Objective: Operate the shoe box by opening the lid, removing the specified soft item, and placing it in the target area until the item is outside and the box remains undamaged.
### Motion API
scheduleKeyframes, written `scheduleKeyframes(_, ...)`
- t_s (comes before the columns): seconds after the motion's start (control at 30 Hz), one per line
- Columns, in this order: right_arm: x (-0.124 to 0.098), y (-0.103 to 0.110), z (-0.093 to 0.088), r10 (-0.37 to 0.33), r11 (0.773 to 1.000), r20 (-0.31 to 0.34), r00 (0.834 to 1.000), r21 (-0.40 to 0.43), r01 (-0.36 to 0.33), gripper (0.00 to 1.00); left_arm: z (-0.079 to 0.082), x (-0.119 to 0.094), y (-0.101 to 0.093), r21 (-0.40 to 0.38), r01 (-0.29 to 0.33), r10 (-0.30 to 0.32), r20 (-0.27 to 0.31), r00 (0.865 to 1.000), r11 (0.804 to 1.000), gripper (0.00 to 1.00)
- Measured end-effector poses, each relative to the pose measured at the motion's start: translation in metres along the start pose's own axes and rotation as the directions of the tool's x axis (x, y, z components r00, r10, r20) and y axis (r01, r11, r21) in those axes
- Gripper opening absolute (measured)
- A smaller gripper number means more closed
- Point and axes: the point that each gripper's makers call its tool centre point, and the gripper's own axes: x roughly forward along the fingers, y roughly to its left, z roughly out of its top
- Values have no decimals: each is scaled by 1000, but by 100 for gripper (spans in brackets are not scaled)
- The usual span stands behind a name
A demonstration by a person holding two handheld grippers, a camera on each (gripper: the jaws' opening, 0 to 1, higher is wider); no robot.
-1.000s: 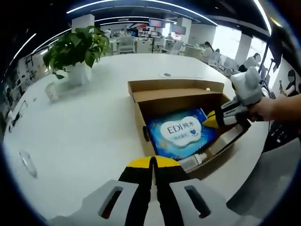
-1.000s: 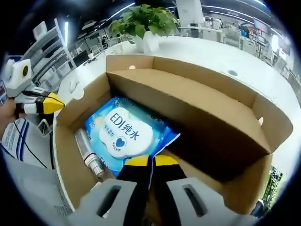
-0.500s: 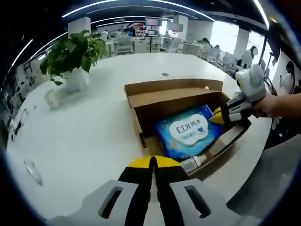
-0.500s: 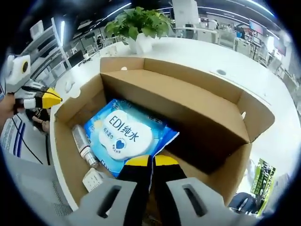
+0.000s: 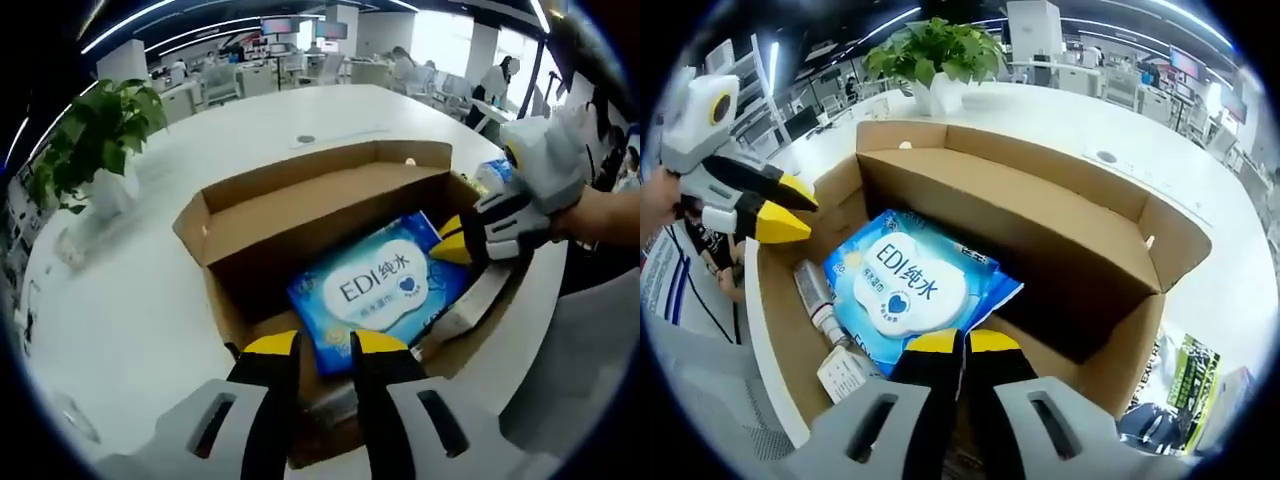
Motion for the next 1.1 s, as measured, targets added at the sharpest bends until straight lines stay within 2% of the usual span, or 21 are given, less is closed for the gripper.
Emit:
scheduleKeyframes(0.07, 0, -1, -1, -2, 1000, -4, 1000, -11, 2, 0, 2, 7, 2, -7, -5, 5, -6, 1000, 1000, 20)
scheduleKeyframes(0.2, -1, -3, -2, -6, 1000, -7, 1000, -21, 6, 0, -6, 22, 2, -37, 15, -17, -63, 998, 999, 23)
scheduleKeyframes(0.37, -2, -5, -2, -8, 999, -7, 1000, -49, 8, 0, -10, 29, 1, -43, 22, -26, -91, 996, 999, 25)
scheduleKeyframes(0.43, -2, -6, -2, -7, 999, -7, 1000, -41, 7, 0, -15, 32, -1, -76, 38, -46, -111, 993, 996, 25)
scheduleKeyframes(0.93, -4, -6, 0, -6, 999, 5, 1000, -37, 7, 0, -24, 46, -8, -124, 51, -68, -133, 989, 991, 19)
scheduleKeyframes(1.07, -4, -6, 0, -8, 1000, 3, 1000, -21, 9, 0, -27, 50, -10, -169, 60, -82, -123, 989, 984, 16)
scheduleKeyframes(1.1, -4, -6, 0, -8, 1000, 4, 1000, -9, 8, 0, -26, 50, -11, -211, 68, -92, -107, 990, 975, 16)
